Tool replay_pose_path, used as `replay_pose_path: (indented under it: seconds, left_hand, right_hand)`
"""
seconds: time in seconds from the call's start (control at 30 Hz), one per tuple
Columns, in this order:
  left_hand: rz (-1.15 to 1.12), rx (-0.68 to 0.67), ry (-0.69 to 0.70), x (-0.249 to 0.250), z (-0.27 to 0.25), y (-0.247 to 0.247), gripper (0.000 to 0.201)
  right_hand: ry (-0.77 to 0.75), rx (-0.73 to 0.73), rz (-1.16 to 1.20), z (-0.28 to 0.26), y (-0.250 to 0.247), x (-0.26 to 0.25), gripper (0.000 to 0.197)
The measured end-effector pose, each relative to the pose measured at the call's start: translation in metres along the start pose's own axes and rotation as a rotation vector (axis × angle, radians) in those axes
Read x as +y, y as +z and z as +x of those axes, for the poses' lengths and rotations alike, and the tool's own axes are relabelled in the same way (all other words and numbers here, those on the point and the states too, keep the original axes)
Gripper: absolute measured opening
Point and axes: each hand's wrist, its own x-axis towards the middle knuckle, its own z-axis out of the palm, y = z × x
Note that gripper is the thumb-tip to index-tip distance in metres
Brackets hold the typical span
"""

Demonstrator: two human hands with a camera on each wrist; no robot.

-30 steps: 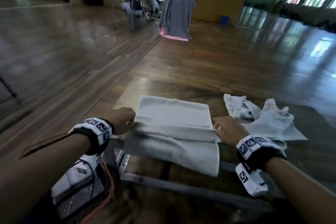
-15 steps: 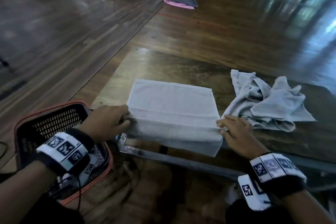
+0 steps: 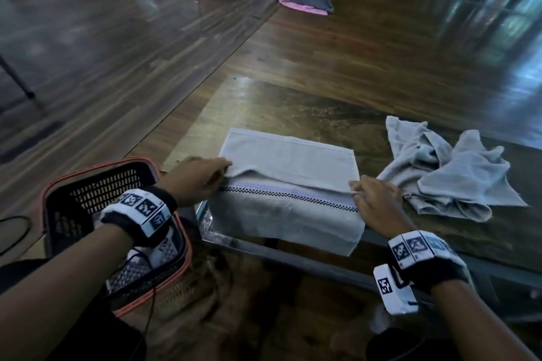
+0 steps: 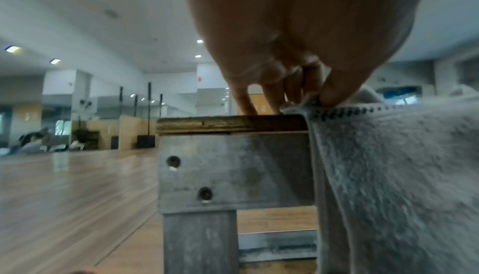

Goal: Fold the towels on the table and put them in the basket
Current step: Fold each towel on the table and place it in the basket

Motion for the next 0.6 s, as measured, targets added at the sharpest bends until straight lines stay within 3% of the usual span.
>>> replay_pose_path:
  seconds: [0.07, 0.13, 0.27, 0.33, 0.37, 0.43, 0.53, 0.6]
  left_hand:
    - [-0.011, -0.055, 0.038, -0.001, -0.008, -0.004, 0.028]
    - [-0.001, -0.068, 0.053, -0.004, -0.015, -0.01, 0.007]
    - [0.084, -0.154, 0.058, -0.004, -0.027, -0.018, 0.014]
    - [-0.001, -0.167, 0.016, -0.001, -0.025, -0.022, 0.006]
    - [-0.03, -0.154, -0.027, 0.0, -0.021, -0.025, 0.011]
    - [-0.049, -0.02, -0.103, 0.001, -0.009, -0.029, 0.013]
    - [-0.194, 0.302, -0.161, 0.008, 0.012, -0.035, 0.013]
    - [-0.232, 0.419, -0.171, 0.012, 0.027, -0.039, 0.009]
  right_hand:
    - [-0.021, -0.071, -0.014, -0.008, 0.001, 0.001, 0.016]
    - [-0.036, -0.075, -0.001, -0.016, -0.001, 0.001, 0.014]
    - [-0.038, -0.146, 0.006, -0.03, -0.004, -0.002, 0.016]
    - [-0.013, -0.165, -0.005, -0.027, -0.009, -0.006, 0.014]
    - [0.005, -0.148, 0.001, -0.023, -0.013, -0.008, 0.013]
    - [0.038, -0.042, 0.026, -0.01, -0.023, -0.013, 0.01]
    - [0.053, 0.301, 0.063, 0.009, -0.039, -0.018, 0.007]
    - [0.081, 0.456, 0.124, 0.019, -0.045, -0.019, 0.006]
